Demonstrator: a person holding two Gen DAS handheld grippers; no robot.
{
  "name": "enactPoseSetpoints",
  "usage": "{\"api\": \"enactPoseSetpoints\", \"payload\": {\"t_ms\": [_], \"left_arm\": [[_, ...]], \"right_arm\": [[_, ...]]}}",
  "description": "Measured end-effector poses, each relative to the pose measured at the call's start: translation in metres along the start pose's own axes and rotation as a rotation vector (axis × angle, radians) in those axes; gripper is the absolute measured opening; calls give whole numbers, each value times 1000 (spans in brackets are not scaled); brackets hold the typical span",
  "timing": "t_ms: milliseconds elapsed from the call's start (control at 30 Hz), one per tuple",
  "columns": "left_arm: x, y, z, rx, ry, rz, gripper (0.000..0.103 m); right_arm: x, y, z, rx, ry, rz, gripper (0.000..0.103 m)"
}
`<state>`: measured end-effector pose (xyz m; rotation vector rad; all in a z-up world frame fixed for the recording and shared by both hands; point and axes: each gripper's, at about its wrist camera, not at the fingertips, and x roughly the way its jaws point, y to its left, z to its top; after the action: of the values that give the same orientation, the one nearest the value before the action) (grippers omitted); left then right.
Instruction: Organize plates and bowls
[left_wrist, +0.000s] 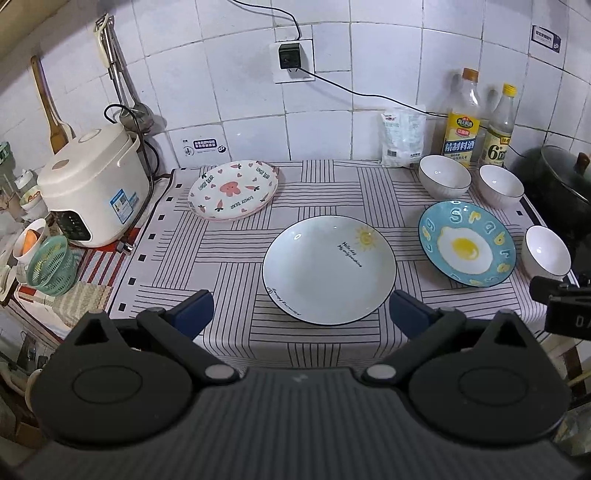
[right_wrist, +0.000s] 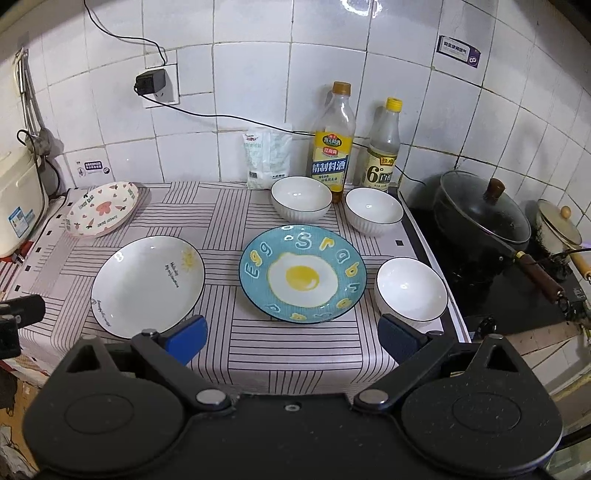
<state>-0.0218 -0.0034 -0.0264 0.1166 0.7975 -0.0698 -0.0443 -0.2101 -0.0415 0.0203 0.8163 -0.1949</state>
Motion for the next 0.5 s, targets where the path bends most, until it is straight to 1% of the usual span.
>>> {"api": "enactPoseSetpoints", "payload": {"t_ms": [500], "left_arm": [[1,-6,-1,-9,6,-19,103]], "right_arm": [[1,-2,-2,-13,-3,-13,100]]}}
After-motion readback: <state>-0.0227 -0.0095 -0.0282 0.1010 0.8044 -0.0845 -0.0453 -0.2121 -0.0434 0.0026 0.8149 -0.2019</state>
